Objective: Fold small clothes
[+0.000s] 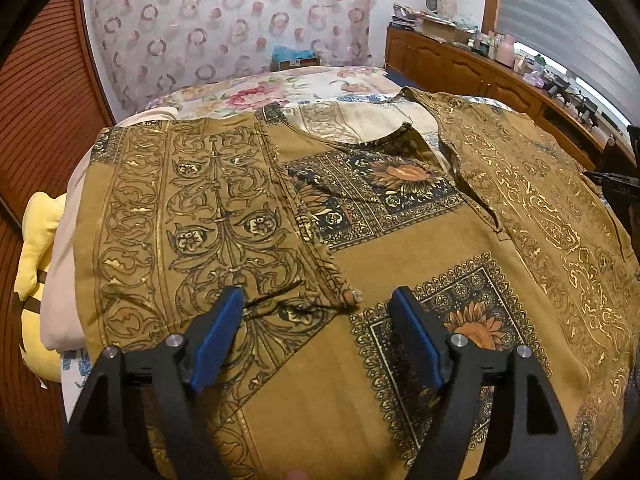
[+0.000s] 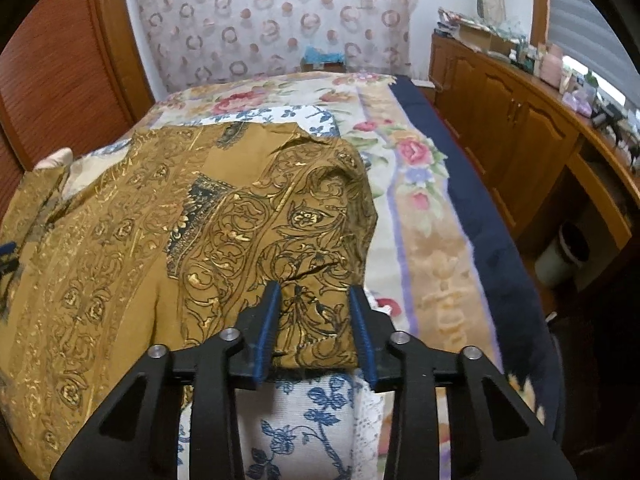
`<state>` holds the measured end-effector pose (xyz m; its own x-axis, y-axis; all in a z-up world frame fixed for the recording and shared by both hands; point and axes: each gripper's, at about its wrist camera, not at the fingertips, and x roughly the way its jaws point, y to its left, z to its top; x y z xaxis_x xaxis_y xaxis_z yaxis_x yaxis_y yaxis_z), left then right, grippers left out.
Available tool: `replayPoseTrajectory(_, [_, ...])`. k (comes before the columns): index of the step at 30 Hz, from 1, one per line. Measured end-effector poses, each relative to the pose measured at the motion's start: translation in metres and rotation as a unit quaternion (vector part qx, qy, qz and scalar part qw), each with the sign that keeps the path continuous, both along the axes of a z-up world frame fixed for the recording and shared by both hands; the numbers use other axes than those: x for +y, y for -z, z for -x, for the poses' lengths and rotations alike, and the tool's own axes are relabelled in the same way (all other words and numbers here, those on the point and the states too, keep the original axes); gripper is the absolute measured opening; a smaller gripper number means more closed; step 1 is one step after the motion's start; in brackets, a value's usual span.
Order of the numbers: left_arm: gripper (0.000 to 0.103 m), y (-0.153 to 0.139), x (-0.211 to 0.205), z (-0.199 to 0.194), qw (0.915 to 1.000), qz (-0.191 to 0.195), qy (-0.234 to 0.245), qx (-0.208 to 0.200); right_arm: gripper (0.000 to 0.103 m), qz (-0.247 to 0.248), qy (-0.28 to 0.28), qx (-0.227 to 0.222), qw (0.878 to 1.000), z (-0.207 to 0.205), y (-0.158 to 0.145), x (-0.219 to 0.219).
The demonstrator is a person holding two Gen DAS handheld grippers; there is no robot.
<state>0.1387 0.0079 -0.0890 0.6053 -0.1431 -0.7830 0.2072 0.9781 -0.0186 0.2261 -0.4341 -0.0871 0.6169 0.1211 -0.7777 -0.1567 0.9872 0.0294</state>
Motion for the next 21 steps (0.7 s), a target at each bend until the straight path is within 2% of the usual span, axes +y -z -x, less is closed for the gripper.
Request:
replayPoseTrajectory(1, [0.077, 0.0, -0.001, 0.0, 1.0, 0.0, 0.0, 0.0, 0.025, 0.012, -0.002, -0.001, 1.0, 0.001, -0.001, 0.001])
replayPoseTrajectory(2, [0.077, 0.0, -0.001, 0.0, 1.0, 0.001, 0.0, 0.0, 0.008, 0.025, -0.008, -0.002, 1.0, 0.001, -0.002, 0.004])
replayPoseTrajectory(3, [0.077, 0.0, -0.001, 0.0, 1.0, 0.0, 0.0, 0.0, 0.001, 0.042, -0.019, -0.004, 0.999, 0.003, -0.004, 0.007])
replayPoseTrajectory(7, [0.077, 0.0, 0.0, 0.0, 1.0, -0.001, 0.0, 0.0, 0.001, 0.065, -0.041, -0.006, 0.997, 0.006, -0.007, 0.016])
replayPoseTrajectory(13, [0.078, 0.0, 0.0, 0.001, 1.0, -0.001, 0.0, 0.0, 0.001, 0.03, -0.057, -0.037, 0.997, 0.007, -0.03, 0.024])
replayPoseTrajectory(17, [0.078, 0.0, -0.001, 0.001, 1.0, -0.001, 0.0, 0.0, 0.001, 0.013, -0.088, -0.059, 0.994, 0.005, -0.048, 0.052])
replayPoseTrajectory(21, [0.078, 0.0, -0.001, 0.001, 1.0, 0.0, 0.0, 0.0, 0.001, -0.003, -0.137, -0.055, 0.989, 0.005, -0.049, 0.096])
